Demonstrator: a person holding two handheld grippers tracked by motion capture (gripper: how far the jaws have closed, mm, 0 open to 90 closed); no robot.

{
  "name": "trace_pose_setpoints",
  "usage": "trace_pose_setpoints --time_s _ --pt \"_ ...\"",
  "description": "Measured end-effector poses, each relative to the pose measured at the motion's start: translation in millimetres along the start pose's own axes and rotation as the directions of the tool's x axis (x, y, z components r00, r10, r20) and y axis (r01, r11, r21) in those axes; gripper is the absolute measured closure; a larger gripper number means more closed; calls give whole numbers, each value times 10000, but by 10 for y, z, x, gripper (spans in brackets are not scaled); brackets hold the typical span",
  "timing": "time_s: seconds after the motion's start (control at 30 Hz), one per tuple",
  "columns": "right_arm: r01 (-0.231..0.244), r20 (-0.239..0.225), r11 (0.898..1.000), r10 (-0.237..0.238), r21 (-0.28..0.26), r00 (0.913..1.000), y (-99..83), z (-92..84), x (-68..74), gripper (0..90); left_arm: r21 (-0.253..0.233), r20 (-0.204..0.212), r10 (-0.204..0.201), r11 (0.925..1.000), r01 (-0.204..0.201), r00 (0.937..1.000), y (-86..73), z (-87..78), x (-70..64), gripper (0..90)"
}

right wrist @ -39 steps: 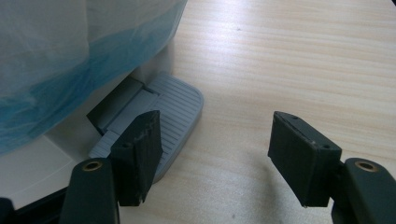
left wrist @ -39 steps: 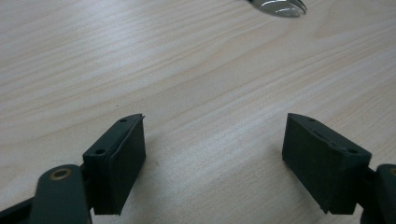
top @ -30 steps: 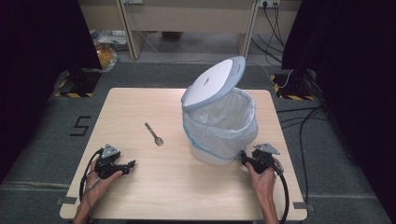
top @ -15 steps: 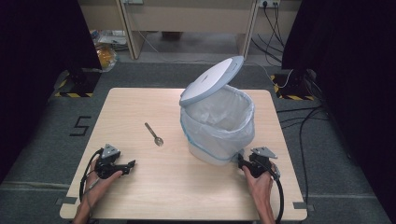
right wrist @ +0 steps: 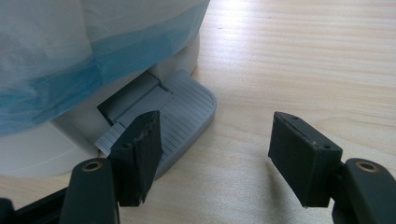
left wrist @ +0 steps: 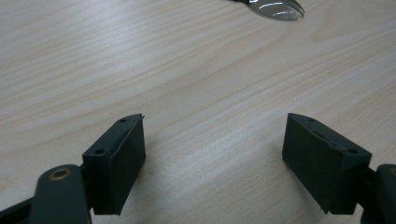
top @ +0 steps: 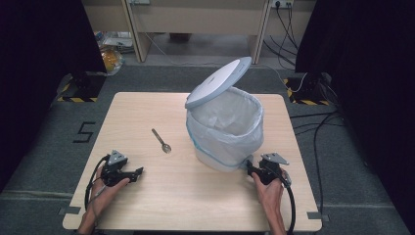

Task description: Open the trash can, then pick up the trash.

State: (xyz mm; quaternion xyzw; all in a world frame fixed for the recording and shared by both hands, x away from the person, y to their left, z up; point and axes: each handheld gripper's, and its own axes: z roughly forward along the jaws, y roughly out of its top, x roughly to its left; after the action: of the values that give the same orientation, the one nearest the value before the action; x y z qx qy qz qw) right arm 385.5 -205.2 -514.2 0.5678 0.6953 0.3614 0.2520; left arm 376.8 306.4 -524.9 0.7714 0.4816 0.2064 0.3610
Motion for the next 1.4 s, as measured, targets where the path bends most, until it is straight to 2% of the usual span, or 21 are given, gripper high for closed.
trace_pose_setpoints --time_s 0.43,0.53,0.63,0.77,1.1,1.2,1.3,1.4 --pt "33 46 10000 -32 -54 10000 -4 0 12 339 26 -15 23 10000 -23 10000 6 3 -4 206" --pt "121 90 9999 -121 -72 9999 -3 -1 12 339 13 -11 -47 10000 47 10000 14 11 -3 206" --pt "164 74 9999 -164 -51 9998 -1 -1 9 339 -82 46 -323 9994 323 9995 24 15 10 211" --pt "175 55 9998 -175 -75 9998 -2 0 8 339 -205 52 -300 9993 301 9995 62 41 -47 207" --pt "308 123 9995 -307 -93 9995 -2 -2 16 339 -445 327 -118 9989 132 9994 340 174 -189 208" --pt "254 132 9996 -253 -82 9996 -3 -4 23 339 -578 301 -235 9980 252 9993 421 211 -181 223" --pt "422 182 9990 -419 -145 9990 -4 -2 22 339 -616 504 -470 9968 500 9976 516 280 -181 243" --pt "381 173 9992 -379 -115 9991 -4 -3 22 340 -547 483 -437 9974 463 9979 616 389 -188 265"
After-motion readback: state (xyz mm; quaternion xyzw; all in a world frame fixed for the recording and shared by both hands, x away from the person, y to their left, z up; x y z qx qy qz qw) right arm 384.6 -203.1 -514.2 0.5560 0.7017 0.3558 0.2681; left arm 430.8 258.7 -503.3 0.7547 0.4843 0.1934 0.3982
